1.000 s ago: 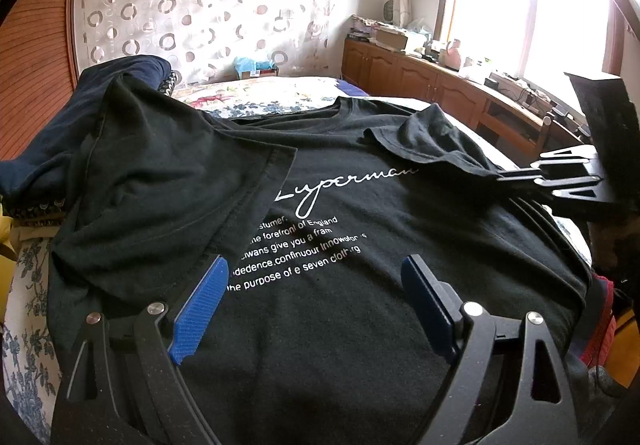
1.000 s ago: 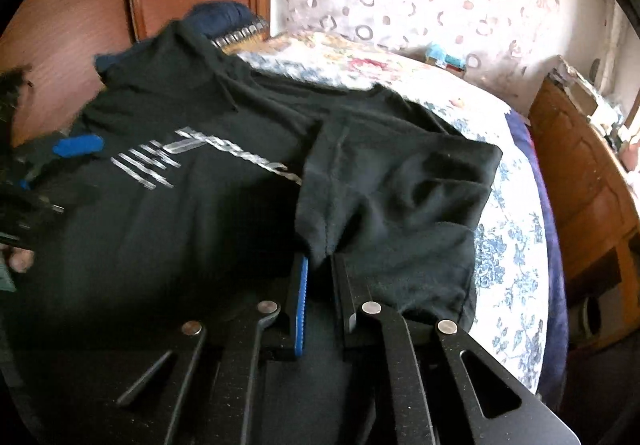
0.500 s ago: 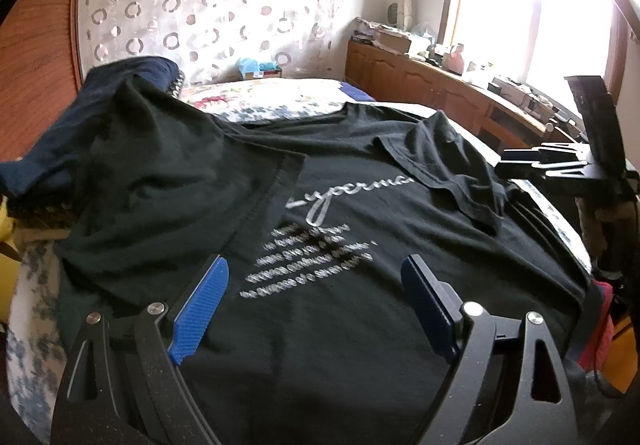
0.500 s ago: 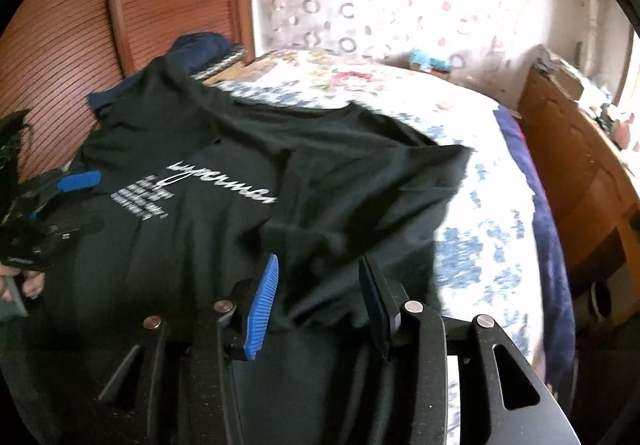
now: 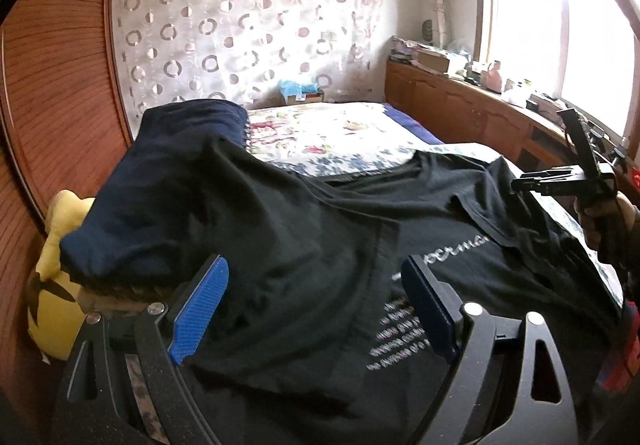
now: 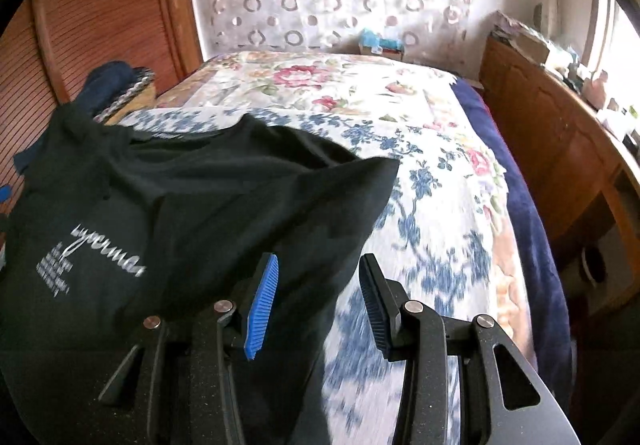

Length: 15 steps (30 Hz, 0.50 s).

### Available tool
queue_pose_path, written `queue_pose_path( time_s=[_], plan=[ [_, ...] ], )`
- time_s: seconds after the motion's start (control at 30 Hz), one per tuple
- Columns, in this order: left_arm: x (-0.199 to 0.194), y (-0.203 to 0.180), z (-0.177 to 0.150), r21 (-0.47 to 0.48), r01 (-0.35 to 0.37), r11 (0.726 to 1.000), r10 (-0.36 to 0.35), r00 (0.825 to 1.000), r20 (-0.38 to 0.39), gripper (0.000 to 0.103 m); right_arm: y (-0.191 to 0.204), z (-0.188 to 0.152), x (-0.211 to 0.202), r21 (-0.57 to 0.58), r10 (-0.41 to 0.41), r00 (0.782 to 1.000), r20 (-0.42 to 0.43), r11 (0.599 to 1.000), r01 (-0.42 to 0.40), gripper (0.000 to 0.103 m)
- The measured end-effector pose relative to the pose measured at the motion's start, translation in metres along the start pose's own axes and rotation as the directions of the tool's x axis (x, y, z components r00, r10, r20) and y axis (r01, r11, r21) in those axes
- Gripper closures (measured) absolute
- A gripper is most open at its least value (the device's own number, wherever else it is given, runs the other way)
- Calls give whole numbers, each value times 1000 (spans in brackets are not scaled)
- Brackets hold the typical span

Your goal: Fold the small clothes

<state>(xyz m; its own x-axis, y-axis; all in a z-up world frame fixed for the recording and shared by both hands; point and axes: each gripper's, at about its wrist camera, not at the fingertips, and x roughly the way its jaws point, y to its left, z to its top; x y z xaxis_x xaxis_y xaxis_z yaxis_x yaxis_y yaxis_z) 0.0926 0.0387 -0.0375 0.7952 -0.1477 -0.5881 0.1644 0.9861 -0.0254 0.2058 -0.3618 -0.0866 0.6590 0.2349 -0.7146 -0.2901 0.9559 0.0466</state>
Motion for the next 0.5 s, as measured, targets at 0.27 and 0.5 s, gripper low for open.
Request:
queue_pose_path(
  time_s=[0.27, 0.5],
  plan=[
    [4, 15, 7, -8, -19, 1000, 19, 1000, -2, 14, -12, 39, 45, 62, -35, 996, -84, 997, 41, 59],
    [10, 23, 9, -8, -39, 999, 39, 999, -15, 14, 2, 59, 56, -1, 21, 996, -90, 1000, -22, 95]
  ],
)
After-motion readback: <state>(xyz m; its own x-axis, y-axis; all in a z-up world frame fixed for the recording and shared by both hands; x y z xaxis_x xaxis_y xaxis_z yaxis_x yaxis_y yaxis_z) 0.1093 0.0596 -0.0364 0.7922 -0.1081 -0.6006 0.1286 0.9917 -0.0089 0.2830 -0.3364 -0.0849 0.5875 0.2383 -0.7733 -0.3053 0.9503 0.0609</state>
